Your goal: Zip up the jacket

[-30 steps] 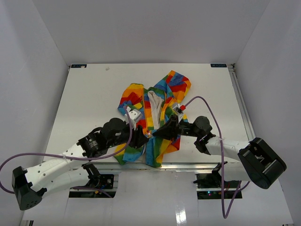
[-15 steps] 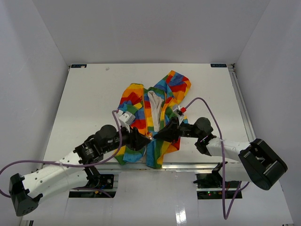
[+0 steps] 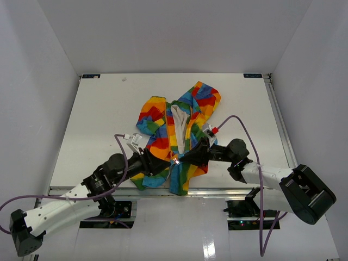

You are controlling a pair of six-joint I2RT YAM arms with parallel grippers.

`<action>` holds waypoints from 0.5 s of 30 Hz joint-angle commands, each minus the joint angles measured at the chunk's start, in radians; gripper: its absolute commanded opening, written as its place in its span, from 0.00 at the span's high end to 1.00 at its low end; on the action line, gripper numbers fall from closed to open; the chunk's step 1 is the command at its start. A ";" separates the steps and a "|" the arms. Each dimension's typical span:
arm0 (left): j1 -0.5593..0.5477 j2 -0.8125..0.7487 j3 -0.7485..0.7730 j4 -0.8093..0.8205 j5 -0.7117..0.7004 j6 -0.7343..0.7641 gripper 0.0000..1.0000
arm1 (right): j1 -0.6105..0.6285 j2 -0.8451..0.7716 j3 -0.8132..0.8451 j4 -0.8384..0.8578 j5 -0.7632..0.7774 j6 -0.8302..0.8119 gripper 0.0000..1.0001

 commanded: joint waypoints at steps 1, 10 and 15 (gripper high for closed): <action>0.001 0.021 -0.042 0.119 -0.002 -0.119 0.47 | 0.005 -0.022 -0.001 0.057 0.017 -0.026 0.92; 0.001 0.101 -0.065 0.290 0.022 -0.098 0.51 | 0.006 -0.023 -0.004 0.058 0.014 -0.029 0.92; 0.001 0.125 -0.070 0.305 0.022 -0.082 0.52 | 0.005 -0.022 -0.007 0.054 0.014 -0.031 0.92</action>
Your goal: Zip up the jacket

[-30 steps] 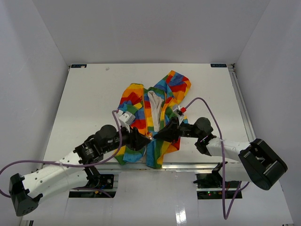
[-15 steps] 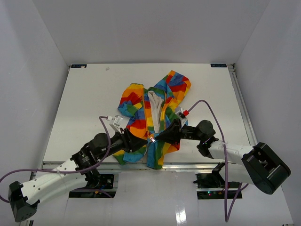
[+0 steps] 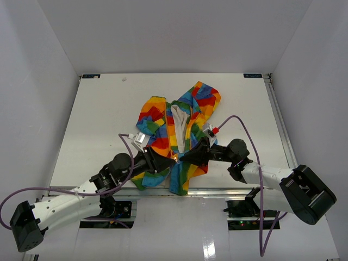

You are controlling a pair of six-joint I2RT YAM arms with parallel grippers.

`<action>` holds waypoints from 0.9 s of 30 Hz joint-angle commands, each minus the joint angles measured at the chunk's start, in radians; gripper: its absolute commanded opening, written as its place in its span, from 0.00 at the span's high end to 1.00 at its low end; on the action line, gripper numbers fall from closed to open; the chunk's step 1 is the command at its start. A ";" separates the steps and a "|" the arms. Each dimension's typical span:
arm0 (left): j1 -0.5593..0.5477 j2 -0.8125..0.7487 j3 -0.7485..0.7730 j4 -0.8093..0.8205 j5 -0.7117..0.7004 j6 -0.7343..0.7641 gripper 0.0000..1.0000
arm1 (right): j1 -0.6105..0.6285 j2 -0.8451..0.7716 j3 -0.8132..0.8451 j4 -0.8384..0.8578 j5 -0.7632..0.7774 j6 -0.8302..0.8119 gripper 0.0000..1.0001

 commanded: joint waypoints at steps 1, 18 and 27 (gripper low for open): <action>0.001 0.004 -0.019 0.073 0.010 0.012 0.54 | 0.005 -0.018 -0.006 0.054 0.005 -0.022 0.92; 0.000 0.009 0.023 -0.036 0.018 0.140 1.00 | 0.006 -0.027 0.007 0.034 0.007 -0.035 0.92; 0.000 0.036 0.035 0.036 0.218 0.293 1.00 | 0.006 -0.026 0.020 0.027 0.015 -0.048 0.92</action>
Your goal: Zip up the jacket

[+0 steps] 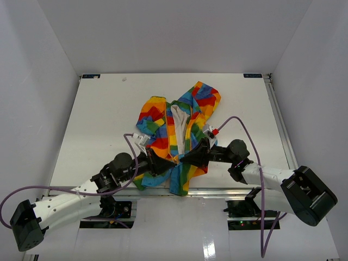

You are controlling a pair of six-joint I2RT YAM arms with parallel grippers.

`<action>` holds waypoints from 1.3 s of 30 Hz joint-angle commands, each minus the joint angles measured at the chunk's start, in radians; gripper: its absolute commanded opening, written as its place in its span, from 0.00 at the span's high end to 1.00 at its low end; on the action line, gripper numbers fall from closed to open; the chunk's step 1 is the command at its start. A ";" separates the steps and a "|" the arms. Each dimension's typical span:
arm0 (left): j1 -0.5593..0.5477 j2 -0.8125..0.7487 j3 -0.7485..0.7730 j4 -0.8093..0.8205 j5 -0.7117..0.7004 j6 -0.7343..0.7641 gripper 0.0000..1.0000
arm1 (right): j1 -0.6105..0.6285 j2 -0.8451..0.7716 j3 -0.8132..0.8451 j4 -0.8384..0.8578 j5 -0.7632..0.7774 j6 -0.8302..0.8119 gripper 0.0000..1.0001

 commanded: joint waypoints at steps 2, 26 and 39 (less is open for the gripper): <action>0.000 0.041 0.047 0.039 0.193 0.120 1.00 | 0.002 -0.005 0.028 0.045 0.014 -0.027 0.92; 0.000 0.132 0.161 -0.194 0.231 0.226 1.00 | 0.000 -0.076 0.065 -0.092 0.033 -0.097 0.92; 0.000 0.200 0.193 -0.225 0.279 0.265 1.00 | -0.001 -0.093 0.093 -0.138 0.044 -0.112 0.92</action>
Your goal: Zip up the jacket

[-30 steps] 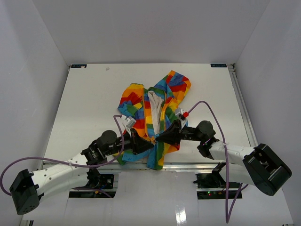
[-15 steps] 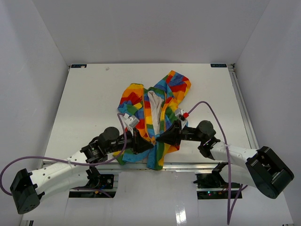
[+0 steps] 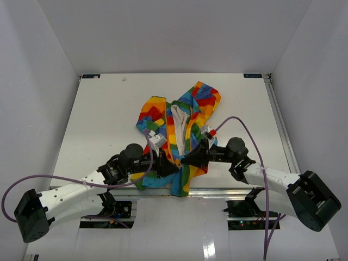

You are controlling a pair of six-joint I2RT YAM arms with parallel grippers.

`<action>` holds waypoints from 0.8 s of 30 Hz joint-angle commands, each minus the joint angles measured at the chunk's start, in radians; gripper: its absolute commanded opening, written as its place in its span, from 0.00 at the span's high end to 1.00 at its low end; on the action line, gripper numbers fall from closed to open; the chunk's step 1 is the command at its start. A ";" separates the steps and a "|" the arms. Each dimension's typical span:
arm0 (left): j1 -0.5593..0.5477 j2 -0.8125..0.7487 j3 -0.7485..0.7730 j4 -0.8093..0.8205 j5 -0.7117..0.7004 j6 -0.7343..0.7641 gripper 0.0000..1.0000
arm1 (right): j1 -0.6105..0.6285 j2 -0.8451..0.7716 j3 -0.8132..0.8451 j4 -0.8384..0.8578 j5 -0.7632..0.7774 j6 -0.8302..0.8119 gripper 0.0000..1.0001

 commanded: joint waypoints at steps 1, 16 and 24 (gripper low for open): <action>-0.005 0.021 0.036 -0.085 0.054 0.029 1.00 | -0.001 -0.033 0.070 0.061 0.043 -0.016 0.92; -0.005 0.075 0.049 -0.115 0.048 0.065 1.00 | -0.001 -0.015 0.123 0.047 0.028 -0.008 0.92; -0.005 0.107 0.065 -0.129 0.033 0.078 1.00 | -0.001 -0.015 0.127 0.049 0.016 -0.004 0.92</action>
